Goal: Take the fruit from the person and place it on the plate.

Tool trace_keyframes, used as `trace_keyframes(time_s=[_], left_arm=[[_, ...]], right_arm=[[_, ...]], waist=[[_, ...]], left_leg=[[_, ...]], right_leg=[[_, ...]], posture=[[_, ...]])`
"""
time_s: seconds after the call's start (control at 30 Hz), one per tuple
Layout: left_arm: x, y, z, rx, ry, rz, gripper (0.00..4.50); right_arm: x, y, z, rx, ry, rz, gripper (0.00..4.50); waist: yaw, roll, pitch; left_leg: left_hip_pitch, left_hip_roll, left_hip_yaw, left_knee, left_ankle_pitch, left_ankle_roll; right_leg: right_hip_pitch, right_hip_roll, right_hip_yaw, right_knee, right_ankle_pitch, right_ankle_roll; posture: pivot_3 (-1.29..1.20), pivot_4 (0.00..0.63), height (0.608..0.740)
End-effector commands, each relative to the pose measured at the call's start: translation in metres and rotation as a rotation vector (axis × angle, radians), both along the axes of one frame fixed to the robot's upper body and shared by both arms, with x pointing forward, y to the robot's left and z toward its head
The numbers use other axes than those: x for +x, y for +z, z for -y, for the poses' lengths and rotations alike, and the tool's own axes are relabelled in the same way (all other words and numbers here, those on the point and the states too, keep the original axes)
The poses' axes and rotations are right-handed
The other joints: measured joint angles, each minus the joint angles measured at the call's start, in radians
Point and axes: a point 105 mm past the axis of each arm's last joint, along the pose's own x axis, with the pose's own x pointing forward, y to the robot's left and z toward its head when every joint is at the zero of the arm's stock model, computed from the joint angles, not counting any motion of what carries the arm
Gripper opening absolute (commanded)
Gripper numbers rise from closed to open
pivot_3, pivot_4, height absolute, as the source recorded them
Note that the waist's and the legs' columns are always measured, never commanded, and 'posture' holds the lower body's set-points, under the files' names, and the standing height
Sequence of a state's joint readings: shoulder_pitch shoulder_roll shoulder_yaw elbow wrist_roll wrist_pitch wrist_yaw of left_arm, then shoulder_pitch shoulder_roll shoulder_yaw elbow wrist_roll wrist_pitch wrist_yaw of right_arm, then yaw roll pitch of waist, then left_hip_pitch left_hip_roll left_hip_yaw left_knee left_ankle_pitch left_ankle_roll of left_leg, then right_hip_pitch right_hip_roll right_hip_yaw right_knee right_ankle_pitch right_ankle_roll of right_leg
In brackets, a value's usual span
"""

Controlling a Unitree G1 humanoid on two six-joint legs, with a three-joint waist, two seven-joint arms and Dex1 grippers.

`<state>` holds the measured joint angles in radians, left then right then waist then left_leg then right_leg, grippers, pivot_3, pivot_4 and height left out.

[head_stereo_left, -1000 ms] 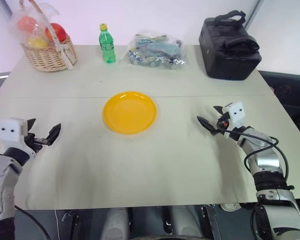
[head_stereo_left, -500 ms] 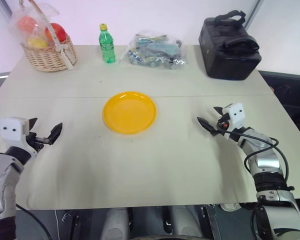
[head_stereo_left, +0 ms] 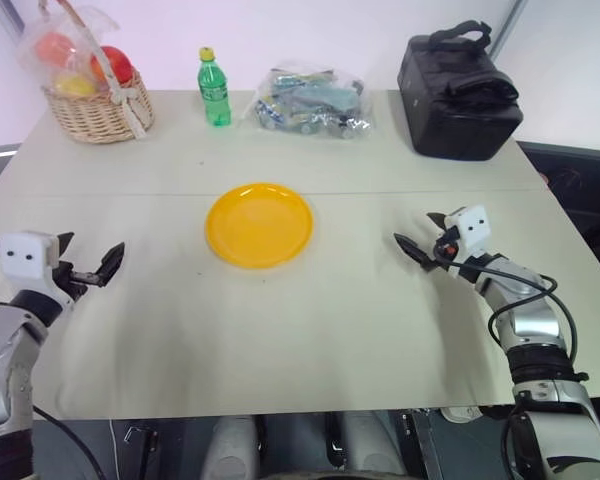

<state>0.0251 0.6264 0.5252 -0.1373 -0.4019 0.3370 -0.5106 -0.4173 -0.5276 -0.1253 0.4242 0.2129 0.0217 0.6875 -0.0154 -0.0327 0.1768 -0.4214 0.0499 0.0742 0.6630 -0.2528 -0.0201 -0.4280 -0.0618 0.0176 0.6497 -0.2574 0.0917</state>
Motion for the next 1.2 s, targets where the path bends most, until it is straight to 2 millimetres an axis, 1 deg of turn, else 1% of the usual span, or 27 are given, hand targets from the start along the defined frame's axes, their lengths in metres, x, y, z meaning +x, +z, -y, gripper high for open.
trace_keyframes(time_s=[0.03,0.87,1.0,1.03,1.07,1.1,1.13,1.2], left_arm=[[0.002,0.012,0.001,0.032,-0.008,0.042,4.44],[0.007,0.017,0.003,0.039,-0.023,0.055,4.44],[0.009,0.03,0.006,0.034,-0.051,0.077,4.44],[0.01,0.039,0.009,0.029,-0.082,0.088,4.44],[0.009,0.048,0.014,0.035,-0.129,0.09,4.44],[0.006,0.06,0.025,0.031,-0.221,0.079,4.44],[0.003,0.067,0.033,0.029,-0.287,0.065,4.44],[-0.006,0.074,0.048,0.026,-0.416,0.001,4.44]], right_arm=[[0.002,0.016,0.0,0.012,0.0,0.062,4.5],[0.003,0.017,-0.002,0.013,-0.006,0.068,4.5],[0.002,0.017,-0.002,0.012,-0.005,0.067,4.5],[0.002,0.017,-0.002,0.012,-0.005,0.066,4.5],[0.002,0.017,-0.002,0.012,-0.005,0.065,4.5],[0.002,0.017,-0.002,0.011,-0.005,0.065,4.5],[0.002,0.017,-0.001,0.01,-0.005,0.065,4.5],[0.001,0.018,0.0,0.007,-0.007,0.065,4.5]], waist=[[0.0,0.0,0.0],[0.0,0.0,0.0],[0.001,0.0,0.0],[0.001,0.0,0.0],[0.001,0.0,0.0],[-0.001,0.0,0.0],[-0.001,0.0,0.0],[-0.001,0.0,0.0]], left_leg=[[0.0,0.0,0.0,0.0,0.0,0.0],[0.0,0.0,0.0,0.0,0.0,0.0],[0.0,0.0,0.0,0.0,0.0,0.0],[0.0,0.0,0.0,0.0,0.0,0.0],[0.0,0.0,0.0,0.0,0.0,0.0],[0.0,0.0,0.0,0.0,0.0,0.0],[0.0,0.0,0.0,0.0,0.0,0.0],[0.0,0.0,0.0,0.0,0.0,0.0]], right_leg=[[0.0,0.0,0.0,0.0,0.0,0.0],[0.0,0.0,0.0,0.0,0.0,0.0],[0.0,0.0,0.0,0.0,0.0,0.0],[0.0,0.0,0.0,0.0,0.0,0.0],[0.0,0.0,0.0,0.0,0.0,0.0],[0.0,0.0,0.0,0.0,0.0,0.0],[0.0,0.0,0.0,0.0,0.0,0.0],[0.0,0.0,0.0,0.0,0.0,0.0]], posture=[[0.0,0.15,0.74],[0.0,0.15,0.74],[0.0,0.15,0.74],[0.0,0.15,0.74],[0.0,0.15,0.74],[0.0,0.15,0.74],[0.0,0.15,0.74],[0.0,0.15,0.74]])
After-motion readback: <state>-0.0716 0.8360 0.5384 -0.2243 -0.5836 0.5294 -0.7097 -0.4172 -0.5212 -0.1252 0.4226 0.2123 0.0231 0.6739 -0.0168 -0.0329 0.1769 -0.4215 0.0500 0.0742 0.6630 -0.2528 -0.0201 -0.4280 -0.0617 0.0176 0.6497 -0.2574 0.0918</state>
